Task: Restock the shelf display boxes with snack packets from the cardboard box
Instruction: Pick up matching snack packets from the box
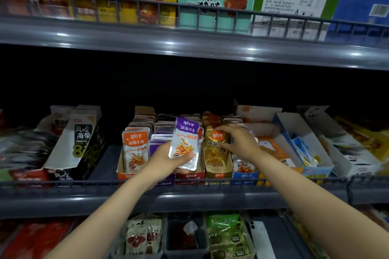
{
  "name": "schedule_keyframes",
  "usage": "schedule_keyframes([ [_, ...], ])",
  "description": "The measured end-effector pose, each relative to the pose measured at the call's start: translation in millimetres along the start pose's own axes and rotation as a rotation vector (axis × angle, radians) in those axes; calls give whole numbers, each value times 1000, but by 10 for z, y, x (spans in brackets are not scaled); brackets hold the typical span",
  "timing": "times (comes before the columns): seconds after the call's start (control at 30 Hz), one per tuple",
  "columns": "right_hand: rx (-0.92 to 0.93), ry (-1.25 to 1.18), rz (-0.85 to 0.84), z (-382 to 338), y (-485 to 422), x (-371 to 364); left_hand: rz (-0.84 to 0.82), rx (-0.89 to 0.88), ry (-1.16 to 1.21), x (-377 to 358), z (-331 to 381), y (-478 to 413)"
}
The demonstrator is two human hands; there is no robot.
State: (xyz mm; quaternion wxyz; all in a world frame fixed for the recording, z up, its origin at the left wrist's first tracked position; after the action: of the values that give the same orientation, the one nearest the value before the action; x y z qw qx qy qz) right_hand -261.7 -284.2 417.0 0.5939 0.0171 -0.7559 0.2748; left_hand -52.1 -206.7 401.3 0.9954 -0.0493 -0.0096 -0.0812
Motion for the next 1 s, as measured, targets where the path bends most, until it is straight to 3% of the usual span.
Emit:
schedule_keyframes([
  [0.23, 11, 28, -60, -24, -12, 14, -44, -13, 35, -59, 35, 78],
  [0.4, -89, -464, 113, -369, 29, 302, -34, -11, 46, -31, 70, 160],
  [0.5, -80, -831, 40, -728, 66, 426, -25, -12, 41, 15, 85, 229],
  [0.57, -66, -919, -74, -918, 74, 424, -18, -4, 38, 71, 82, 275],
  [0.7, -36, -928, -166, -1169, 62, 350, 9, -3, 47, 252, 42, 380],
  [1.0, -51, -922, 52, -1344, 4, 251, 244, -57, 12, 796, -283, 486],
])
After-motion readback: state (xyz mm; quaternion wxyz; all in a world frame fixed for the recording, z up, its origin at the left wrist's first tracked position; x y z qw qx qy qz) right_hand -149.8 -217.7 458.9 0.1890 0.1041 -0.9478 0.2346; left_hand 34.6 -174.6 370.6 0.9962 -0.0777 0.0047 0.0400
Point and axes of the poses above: each hand's wrist, its own y-axis away from the middle knuckle, its own x-axis out of the back of the hand, z = x × y, the point moved 5 cm from there along -y, towards the middle knuckle, and after that the axes turned 8 degrees about y, right-handed, at the moved point
